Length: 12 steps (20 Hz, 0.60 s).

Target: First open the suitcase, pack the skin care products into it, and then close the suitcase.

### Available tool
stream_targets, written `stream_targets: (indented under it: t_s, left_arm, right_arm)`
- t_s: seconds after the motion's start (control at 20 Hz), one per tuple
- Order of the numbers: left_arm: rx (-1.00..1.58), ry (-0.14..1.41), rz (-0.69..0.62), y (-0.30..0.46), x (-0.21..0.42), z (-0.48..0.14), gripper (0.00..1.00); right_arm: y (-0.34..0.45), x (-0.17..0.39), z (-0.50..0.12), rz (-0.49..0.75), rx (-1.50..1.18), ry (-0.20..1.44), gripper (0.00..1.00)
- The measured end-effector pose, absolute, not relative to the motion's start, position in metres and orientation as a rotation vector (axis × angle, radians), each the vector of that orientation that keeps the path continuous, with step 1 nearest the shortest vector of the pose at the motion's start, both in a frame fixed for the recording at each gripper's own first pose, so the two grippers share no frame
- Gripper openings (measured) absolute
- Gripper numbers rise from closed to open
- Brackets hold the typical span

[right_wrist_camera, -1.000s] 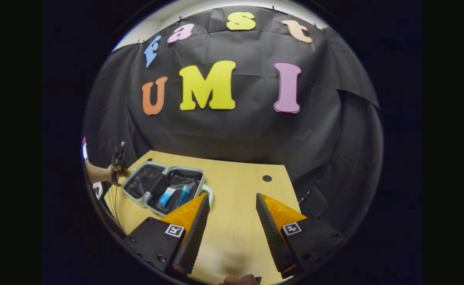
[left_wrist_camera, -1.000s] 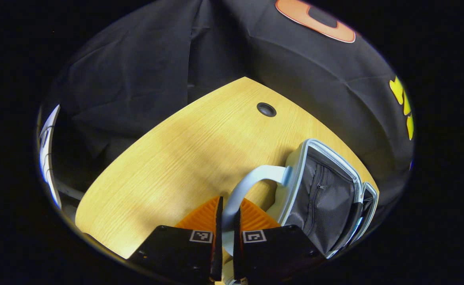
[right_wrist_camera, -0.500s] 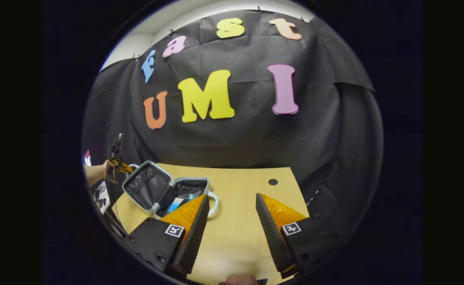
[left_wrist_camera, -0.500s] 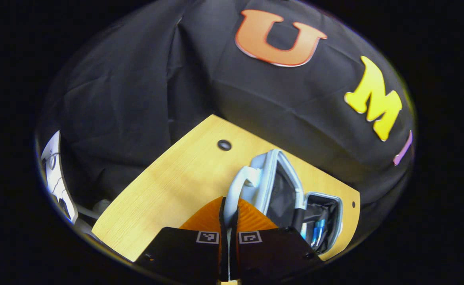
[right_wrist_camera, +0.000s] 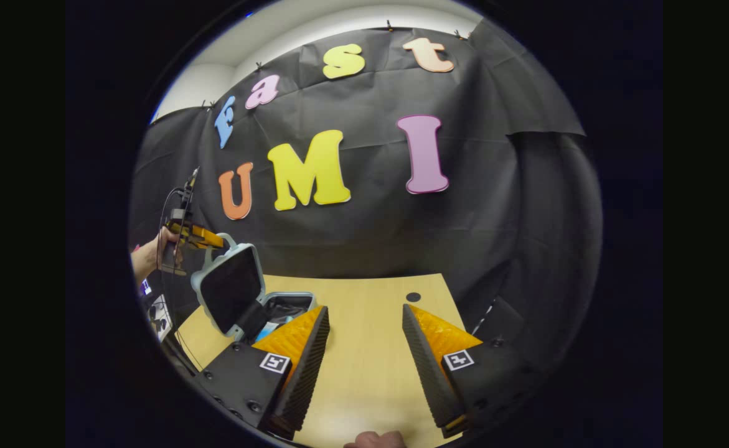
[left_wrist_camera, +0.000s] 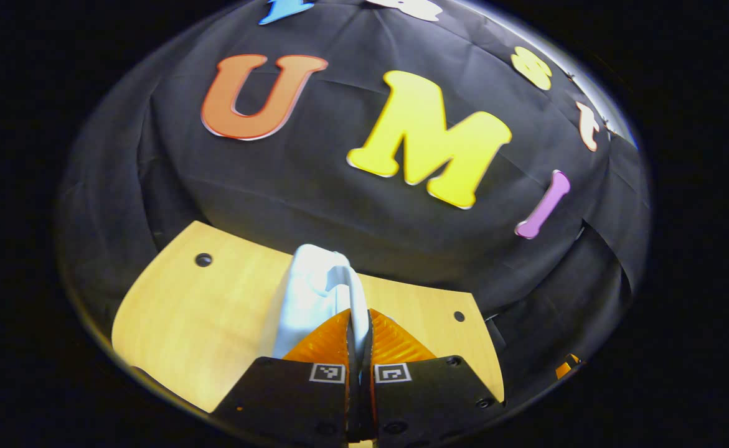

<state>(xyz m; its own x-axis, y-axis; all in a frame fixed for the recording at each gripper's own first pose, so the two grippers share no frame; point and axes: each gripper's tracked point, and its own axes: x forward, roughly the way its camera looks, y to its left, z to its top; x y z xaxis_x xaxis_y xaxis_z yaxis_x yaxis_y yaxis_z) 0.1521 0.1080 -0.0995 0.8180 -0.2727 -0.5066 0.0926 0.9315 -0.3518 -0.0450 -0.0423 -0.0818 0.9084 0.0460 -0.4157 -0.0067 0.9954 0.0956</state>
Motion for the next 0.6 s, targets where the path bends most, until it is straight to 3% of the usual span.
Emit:
stream_targets:
  t_s: [0.25, 0.6]
  left_arm:
    - [-0.331, 0.590, -0.272, -0.005, 0.151, -0.152, 0.04]
    - [-0.295, 0.677, -0.283, -0.079, 0.153, -0.248, 0.04]
  right_arm:
    - [-0.084, -0.058, -0.081, -0.064, 0.089, 0.447, 0.72]
    - [-0.124, -0.079, -0.080, -0.149, 0.014, 0.485, 0.71]
